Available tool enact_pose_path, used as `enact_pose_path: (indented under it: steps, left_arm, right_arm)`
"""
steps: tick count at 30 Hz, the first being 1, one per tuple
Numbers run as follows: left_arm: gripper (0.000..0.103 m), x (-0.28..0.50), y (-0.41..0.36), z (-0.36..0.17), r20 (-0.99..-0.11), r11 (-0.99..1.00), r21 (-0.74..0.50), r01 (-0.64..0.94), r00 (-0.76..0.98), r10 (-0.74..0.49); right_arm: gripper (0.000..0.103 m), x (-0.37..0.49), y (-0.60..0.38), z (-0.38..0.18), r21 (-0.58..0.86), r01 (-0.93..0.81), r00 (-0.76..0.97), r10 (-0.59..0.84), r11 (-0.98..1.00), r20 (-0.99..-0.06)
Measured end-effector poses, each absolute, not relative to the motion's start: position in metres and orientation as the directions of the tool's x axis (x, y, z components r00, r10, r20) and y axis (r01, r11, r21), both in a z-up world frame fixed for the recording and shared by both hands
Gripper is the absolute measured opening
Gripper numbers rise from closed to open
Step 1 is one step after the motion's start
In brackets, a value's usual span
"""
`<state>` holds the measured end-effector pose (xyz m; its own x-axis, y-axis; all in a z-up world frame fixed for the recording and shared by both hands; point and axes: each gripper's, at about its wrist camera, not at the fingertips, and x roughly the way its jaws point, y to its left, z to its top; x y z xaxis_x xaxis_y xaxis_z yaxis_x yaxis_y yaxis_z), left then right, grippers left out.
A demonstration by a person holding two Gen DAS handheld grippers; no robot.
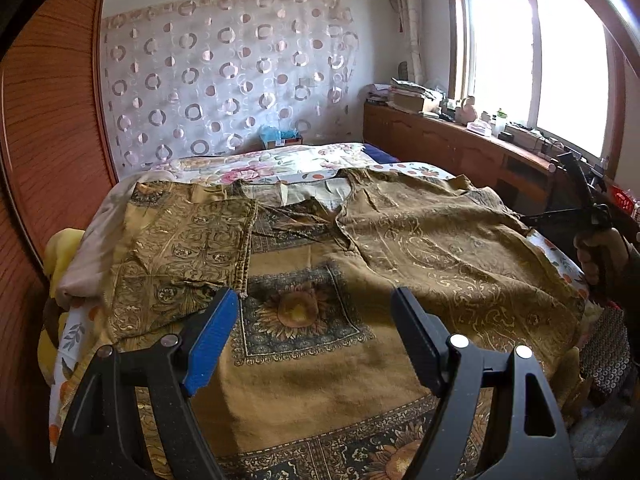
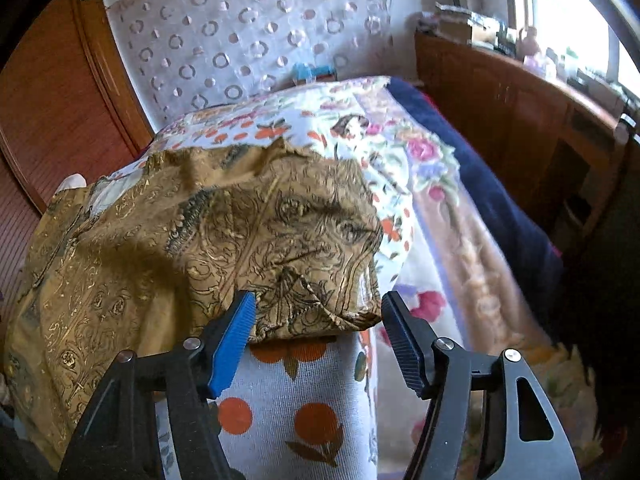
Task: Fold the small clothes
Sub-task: 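Reach the right gripper to the opposite side edge and grasp it, then fold the held side panel toward the shirt center with the right gripper, release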
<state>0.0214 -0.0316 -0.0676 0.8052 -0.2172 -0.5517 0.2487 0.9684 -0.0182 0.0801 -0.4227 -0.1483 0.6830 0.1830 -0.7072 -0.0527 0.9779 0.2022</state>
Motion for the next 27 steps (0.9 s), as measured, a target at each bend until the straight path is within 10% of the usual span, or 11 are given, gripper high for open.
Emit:
enact_pose_path:
  steps: [11, 19, 27]
  left_arm:
    - [0.079, 0.023, -0.032, -0.07, -0.56, 0.97, -0.023, 0.242, 0.8, -0.213]
    - [0.079, 0.024, -0.029, -0.071, -0.564, 0.971, -0.042, 0.237, 0.796, -0.219]
    - [0.079, 0.024, -0.024, -0.068, -0.553, 0.972, -0.037, 0.232, 0.806, -0.213]
  right_arm:
    - [0.01, 0.069, -0.43, -0.134, 0.178, -0.055, 0.725, 0.162, 0.982, -0.669]
    - [0.007, 0.039, -0.398, -0.08, 0.191, -0.144, 0.835, 0.223, 0.971, -0.503]
    - [0.007, 0.016, -0.295, -0.084, 0.106, -0.387, 0.76, 0.381, 0.916, -0.526]
